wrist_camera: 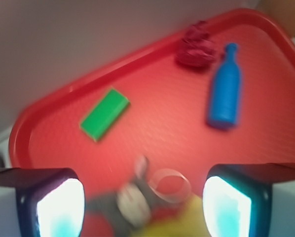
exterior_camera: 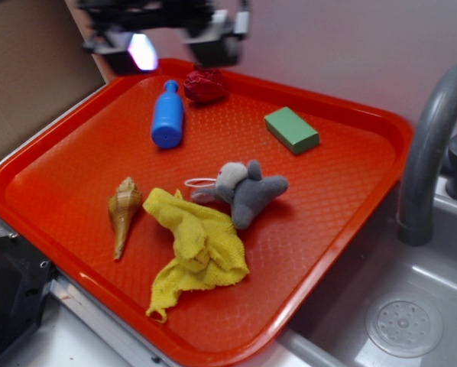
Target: Grab the green block.
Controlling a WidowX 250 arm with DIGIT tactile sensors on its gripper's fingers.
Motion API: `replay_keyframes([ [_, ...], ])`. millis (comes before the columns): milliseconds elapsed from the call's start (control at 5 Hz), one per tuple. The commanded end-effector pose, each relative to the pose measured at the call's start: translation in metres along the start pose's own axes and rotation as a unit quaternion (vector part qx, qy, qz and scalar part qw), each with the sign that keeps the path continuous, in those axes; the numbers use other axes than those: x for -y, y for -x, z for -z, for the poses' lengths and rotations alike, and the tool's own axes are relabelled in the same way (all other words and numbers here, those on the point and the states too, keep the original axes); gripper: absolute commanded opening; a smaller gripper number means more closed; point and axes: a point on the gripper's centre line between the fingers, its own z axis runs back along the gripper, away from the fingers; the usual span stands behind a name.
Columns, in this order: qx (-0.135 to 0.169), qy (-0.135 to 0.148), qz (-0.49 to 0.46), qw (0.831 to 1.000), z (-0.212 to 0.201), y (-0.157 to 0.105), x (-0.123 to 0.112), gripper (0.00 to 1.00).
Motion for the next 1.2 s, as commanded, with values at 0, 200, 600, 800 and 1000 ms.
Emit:
replay_keyframes([
  [0, 0.049, -0.005, -0.08, 0.996, 0.042, -0.044, 0.026, 1.0],
  [200, 0.059, -0.016, -0.139, 0.988, 0.069, -0.056, 0.027, 1.0],
  [600, 0.036, -0.02, -0.159, 0.986, 0.111, -0.057, 0.036, 1.0],
  [800, 0.004, -0.022, -0.147, 0.989, 0.119, -0.049, 0.027, 0.0],
  [1000, -0.007, -0.012, -0.125, 0.992, 0.121, -0.039, 0.03, 0.0],
])
